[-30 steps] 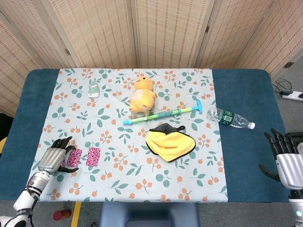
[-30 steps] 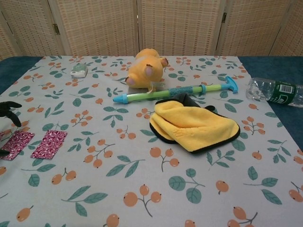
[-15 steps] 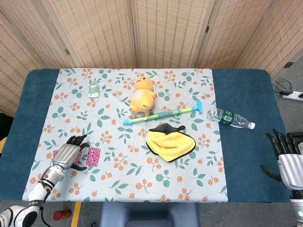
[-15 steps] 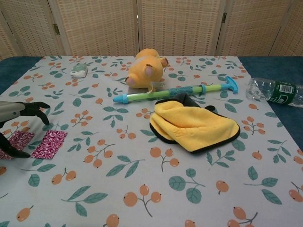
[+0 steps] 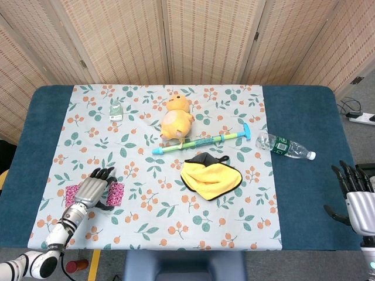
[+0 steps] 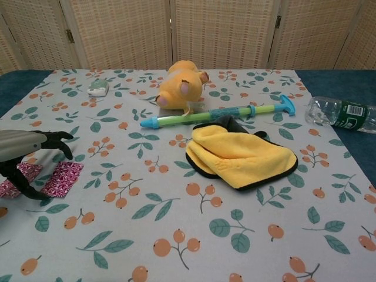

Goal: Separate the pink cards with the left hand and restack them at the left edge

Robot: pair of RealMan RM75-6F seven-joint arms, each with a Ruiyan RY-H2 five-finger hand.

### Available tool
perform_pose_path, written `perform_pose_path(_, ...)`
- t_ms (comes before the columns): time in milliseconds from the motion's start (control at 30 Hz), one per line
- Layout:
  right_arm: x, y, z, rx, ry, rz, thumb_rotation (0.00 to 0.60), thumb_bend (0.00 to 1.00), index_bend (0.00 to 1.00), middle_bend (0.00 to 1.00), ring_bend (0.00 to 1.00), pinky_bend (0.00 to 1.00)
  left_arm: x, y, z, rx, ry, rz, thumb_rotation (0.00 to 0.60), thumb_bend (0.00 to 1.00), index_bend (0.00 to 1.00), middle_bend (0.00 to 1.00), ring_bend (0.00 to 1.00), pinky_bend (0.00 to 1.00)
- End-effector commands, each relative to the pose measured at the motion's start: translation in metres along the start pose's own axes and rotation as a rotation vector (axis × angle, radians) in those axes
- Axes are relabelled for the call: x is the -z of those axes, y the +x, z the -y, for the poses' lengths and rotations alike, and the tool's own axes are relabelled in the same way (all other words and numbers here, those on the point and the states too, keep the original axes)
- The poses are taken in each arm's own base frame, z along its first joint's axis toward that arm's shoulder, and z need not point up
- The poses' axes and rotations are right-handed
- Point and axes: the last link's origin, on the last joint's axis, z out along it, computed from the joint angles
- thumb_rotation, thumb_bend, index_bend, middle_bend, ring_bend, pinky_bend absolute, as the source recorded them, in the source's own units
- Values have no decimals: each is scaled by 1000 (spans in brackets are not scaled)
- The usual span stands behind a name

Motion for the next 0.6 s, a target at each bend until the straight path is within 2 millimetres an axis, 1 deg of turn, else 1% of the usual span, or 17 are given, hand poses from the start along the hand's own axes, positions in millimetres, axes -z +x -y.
perform_pose_path(33, 0, 0, 0, 0, 0, 0, 600, 230, 0, 0, 0, 0, 0, -1, 0, -4, 1, 5, 552, 167, 272, 0, 0, 0)
perform_pose_path(600, 2, -1, -2, -3, -9, 2, 600, 231, 0, 0, 0, 0, -4, -2, -1, 2, -3, 20, 552, 168, 273, 0, 0, 0)
